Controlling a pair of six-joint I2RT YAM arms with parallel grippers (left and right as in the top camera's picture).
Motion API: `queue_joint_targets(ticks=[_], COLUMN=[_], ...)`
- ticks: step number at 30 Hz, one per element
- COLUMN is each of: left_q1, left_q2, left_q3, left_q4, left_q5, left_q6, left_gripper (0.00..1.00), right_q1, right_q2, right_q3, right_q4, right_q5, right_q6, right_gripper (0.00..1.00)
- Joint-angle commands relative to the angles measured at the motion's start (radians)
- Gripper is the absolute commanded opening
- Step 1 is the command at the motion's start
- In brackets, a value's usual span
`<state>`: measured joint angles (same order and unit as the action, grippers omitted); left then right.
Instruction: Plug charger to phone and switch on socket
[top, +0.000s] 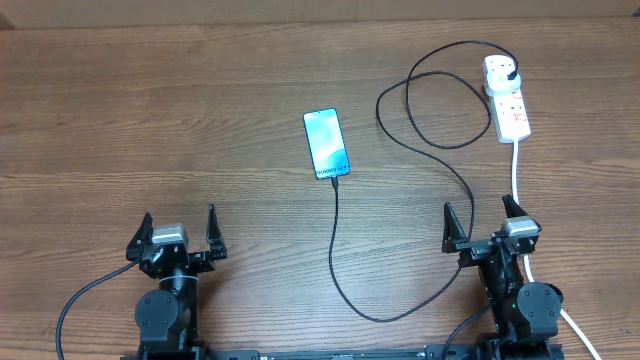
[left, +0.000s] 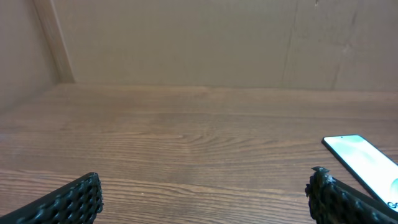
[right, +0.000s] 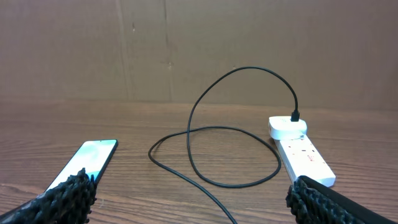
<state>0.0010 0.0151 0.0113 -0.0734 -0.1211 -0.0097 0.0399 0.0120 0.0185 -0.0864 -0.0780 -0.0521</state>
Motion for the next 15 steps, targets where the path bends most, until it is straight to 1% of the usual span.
queue_joint_targets(ticks=[1, 8, 15], left_q1=[0.006, 0.006, 0.006], left_q2=[-0.012, -0.012, -0.012], left_q3=[-0.007, -0.007, -0.008], left_q4=[0.001, 0.000, 0.007], left_q5=[-0.012, -0.009, -0.079], left_q6=[0.037, 0.022, -0.051], left_gripper=[1.00, 0.99, 1.00], right_q1=[0.005, 0.005, 0.005], right_q2=[-0.009, -0.009, -0.009], right_q3=[-0.010, -0.010, -0.010], right_q4=[0.006, 0.006, 0.006], right_q5=[0.006, 0.006, 0.006], right_q6=[-0.002, -0.002, -0.002], right_gripper=[1.00, 1.00, 1.00])
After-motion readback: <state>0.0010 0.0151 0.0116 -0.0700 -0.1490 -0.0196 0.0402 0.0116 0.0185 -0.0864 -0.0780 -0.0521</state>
